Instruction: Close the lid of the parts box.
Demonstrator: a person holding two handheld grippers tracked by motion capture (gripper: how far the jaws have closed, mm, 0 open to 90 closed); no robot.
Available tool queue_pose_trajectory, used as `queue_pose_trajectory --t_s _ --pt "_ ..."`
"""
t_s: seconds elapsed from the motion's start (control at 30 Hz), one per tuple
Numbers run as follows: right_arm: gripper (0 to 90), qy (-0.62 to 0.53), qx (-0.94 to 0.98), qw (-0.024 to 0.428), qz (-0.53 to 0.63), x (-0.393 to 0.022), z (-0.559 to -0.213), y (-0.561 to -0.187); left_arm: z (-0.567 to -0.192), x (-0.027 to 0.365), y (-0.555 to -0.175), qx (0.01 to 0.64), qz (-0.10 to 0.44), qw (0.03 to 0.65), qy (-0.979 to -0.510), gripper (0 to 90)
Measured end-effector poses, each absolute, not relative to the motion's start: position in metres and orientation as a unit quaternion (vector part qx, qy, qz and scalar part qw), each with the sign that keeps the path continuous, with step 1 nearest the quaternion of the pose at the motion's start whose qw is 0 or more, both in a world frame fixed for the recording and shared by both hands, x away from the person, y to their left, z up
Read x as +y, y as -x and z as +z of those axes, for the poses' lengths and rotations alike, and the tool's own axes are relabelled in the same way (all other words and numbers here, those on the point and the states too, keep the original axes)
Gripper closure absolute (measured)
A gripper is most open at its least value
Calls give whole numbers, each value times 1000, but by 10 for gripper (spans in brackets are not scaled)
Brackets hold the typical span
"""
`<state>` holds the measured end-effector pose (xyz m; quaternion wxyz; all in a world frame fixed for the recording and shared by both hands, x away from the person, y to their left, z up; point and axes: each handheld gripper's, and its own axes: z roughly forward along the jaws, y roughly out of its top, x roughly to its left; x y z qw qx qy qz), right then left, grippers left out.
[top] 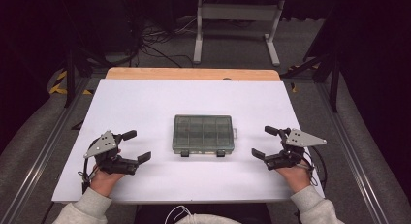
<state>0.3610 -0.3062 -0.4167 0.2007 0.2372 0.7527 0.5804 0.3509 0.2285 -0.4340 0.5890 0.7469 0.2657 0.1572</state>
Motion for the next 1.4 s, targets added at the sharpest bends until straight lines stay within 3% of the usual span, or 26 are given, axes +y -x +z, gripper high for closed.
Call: queue_pose_trajectory --t_s 0.8,1.4 --pt "12 -259 755 202 567 -306 -452 -358 -461 241 -357 308 151 573 -744 18" --pt "12 -270 749 229 560 -304 -454 -356 -464 240 -363 316 132 562 -753 20"
